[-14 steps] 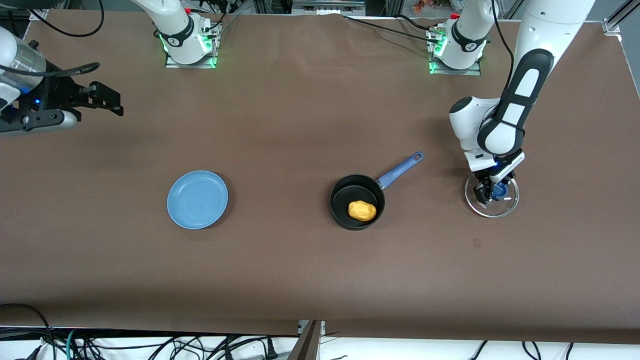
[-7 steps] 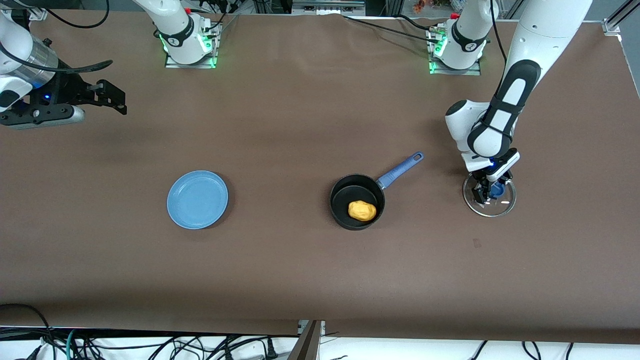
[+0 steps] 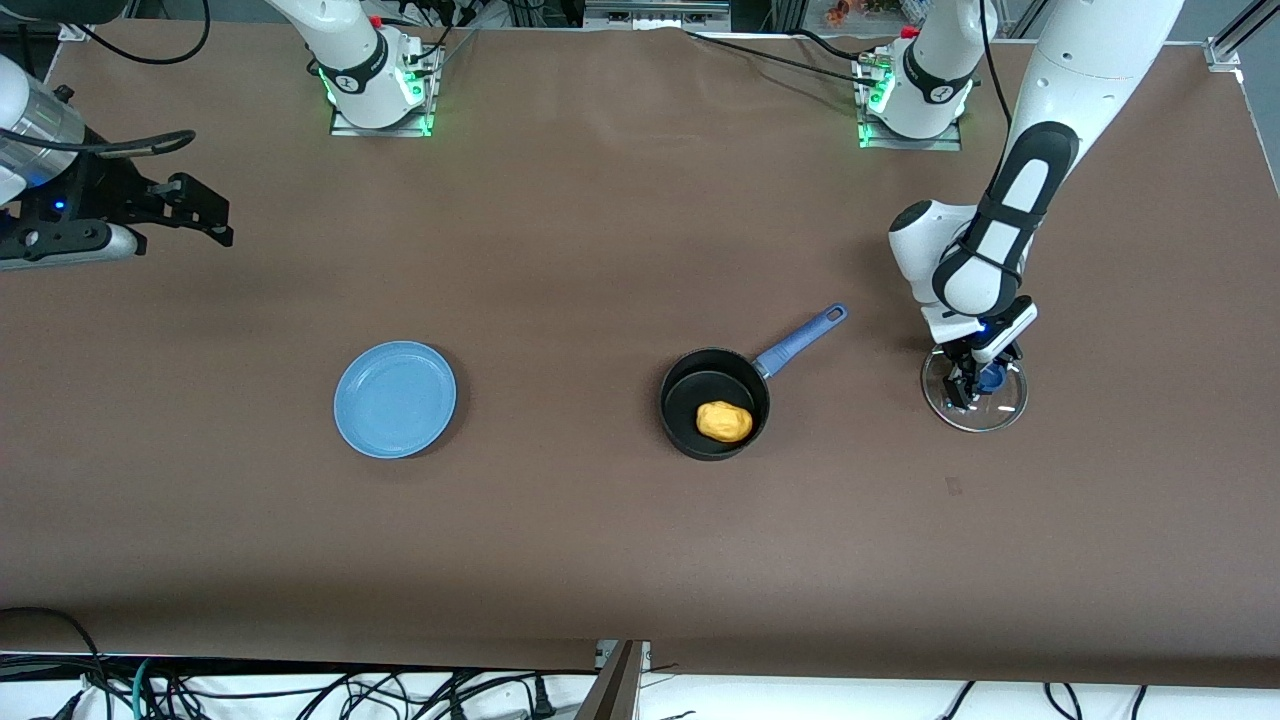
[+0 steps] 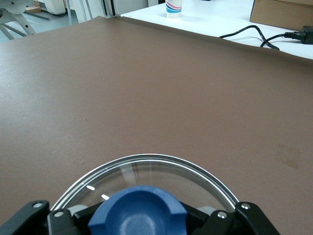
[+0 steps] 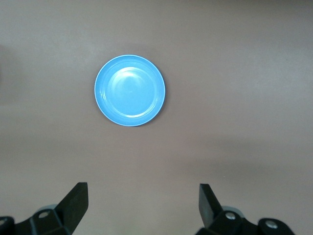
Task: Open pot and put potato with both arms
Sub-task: 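Lower the lid onto the table with the left gripper while the right gripper retracts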
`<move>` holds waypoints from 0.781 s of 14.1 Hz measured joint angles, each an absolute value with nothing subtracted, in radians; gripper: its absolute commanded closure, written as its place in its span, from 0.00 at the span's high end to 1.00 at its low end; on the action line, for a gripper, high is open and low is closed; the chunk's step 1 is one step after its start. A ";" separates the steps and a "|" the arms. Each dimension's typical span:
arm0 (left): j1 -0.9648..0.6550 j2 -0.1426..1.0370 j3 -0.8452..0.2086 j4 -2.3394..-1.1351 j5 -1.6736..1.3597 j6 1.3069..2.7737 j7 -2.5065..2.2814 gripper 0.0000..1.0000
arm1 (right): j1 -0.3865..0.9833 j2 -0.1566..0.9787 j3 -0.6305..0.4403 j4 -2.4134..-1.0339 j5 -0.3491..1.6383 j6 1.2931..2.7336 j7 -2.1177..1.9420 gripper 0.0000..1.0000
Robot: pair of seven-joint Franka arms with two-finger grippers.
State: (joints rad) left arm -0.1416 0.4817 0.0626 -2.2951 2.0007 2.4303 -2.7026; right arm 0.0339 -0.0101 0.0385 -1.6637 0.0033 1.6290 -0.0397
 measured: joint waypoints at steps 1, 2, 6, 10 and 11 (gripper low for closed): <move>-0.142 0.483 0.061 -2.295 2.001 2.431 -2.703 0.49 | 0.034 -0.003 0.039 -1.660 -0.011 1.630 -0.040 1.00; -0.142 0.483 0.061 -2.295 2.001 2.431 -2.704 0.59 | 0.034 0.001 0.039 -1.658 -0.031 1.632 -0.040 1.00; -0.142 0.483 0.060 -2.293 2.001 2.431 -2.705 0.78 | 0.034 0.011 0.042 -1.658 -0.045 1.634 -0.040 1.00; -0.142 0.483 0.059 -2.290 2.001 2.431 -2.705 1.00 | 0.035 0.015 0.049 -1.658 -0.045 1.633 -0.040 1.00; -0.142 0.483 0.059 -2.287 2.001 2.431 -2.704 1.00 | 0.035 0.015 0.050 -1.658 -0.045 1.633 -0.040 1.00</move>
